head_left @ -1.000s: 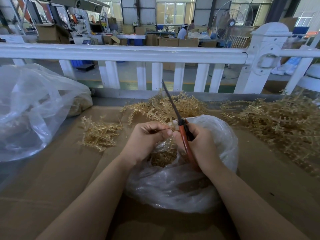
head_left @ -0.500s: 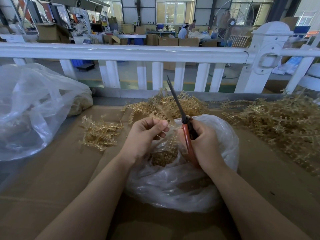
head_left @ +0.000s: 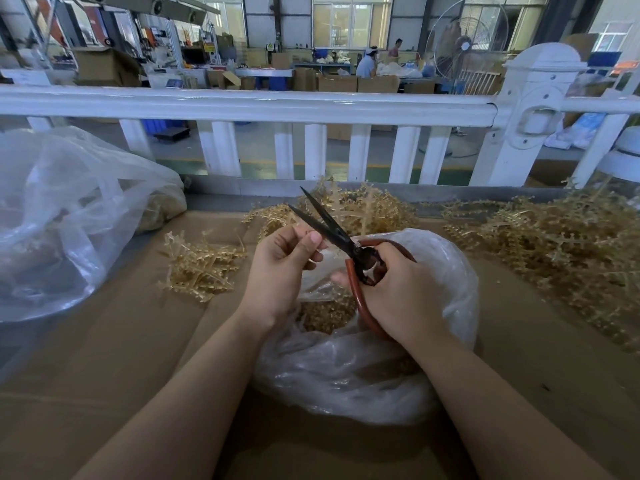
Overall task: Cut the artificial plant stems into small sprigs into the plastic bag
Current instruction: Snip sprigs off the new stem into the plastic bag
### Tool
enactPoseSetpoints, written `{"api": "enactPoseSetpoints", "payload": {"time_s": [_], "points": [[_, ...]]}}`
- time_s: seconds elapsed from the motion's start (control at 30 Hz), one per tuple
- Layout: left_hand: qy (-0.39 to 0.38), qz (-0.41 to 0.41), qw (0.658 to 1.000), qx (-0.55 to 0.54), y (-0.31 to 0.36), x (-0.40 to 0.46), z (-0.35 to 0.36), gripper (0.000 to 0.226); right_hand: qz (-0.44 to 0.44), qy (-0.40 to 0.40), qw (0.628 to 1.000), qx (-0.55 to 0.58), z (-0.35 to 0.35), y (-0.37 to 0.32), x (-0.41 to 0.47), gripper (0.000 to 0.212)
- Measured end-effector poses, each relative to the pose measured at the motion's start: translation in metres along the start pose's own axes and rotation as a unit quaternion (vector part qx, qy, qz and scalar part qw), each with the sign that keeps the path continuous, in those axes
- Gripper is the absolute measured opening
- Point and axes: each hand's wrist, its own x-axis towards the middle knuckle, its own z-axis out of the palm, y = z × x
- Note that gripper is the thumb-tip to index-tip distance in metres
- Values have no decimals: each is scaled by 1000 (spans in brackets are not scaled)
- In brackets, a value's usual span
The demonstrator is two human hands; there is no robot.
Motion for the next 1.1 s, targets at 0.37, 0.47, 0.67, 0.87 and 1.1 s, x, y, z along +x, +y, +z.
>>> {"api": "enactPoseSetpoints", "payload": {"time_s": [0.37,0.47,0.67,0.87,1.1], "points": [[4,16,1000,-19,1,1,-2,34,-28,3,995,-99,-2,-2,3,61],[-1,7,999,-51,0,2,-4,38,-29,-1,994,-101,-2,-2,4,63],[-19,-7,996,-90,-2,4,-7,24,-22,3,995,-98,-1,-3,4,60],[-24,-14,993,-117,-1,4,-8,18,-15,12,994,-111,-1,-3,2,61],[-14,-23,992,-124,-2,4,-7,14,-14,14,994,-110,-3,-4,0,63]]}}
